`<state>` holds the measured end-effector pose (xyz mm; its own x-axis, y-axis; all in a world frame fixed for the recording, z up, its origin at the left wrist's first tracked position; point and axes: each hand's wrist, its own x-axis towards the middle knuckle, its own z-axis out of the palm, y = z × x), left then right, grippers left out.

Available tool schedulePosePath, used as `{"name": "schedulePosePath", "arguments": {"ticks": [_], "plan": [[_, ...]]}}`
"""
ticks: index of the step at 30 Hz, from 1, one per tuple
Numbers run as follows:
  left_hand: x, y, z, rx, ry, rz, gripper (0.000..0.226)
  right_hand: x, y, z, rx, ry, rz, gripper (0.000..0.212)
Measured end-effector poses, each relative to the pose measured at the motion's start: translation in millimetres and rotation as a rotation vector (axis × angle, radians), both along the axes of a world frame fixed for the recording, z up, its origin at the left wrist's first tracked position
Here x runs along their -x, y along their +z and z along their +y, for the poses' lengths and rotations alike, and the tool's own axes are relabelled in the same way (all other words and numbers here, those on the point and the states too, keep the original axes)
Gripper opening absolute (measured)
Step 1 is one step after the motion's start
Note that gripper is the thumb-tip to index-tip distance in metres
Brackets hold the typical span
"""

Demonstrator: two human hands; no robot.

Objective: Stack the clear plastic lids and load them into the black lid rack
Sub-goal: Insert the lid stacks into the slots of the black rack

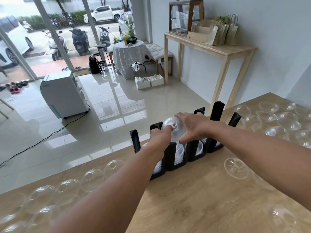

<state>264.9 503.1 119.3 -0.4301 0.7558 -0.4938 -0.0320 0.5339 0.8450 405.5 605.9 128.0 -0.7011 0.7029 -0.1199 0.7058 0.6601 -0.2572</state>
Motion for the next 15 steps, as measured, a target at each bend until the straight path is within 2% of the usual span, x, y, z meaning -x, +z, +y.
{"name": "schedulePosePath", "arguments": {"ticks": [3,5,12,14,15], "plan": [[-1.5,-0.4,-0.9,-0.003,0.024,-0.047,0.062,1.6,-9.4,2.2,-0.039,-0.003,-0.006,0.11],[-3.0,1.1,-2.0,0.03,0.038,-0.052,0.067,2.6,-16.9,1.6,-0.081,0.015,-0.027,0.104],[-7.3,3.1,-1.1,0.099,0.032,0.025,0.068,7.3,-30.1,0.1,-0.104,0.031,-0.113,0.104],[-8.4,4.2,-0.5,0.115,0.031,0.026,0.059,8.7,-31.3,-0.5,-0.1,0.034,-0.138,0.101],[-9.0,4.9,-0.3,0.126,0.031,0.025,0.047,9.4,-32.5,-1.0,-0.097,0.035,-0.148,0.097]]}}
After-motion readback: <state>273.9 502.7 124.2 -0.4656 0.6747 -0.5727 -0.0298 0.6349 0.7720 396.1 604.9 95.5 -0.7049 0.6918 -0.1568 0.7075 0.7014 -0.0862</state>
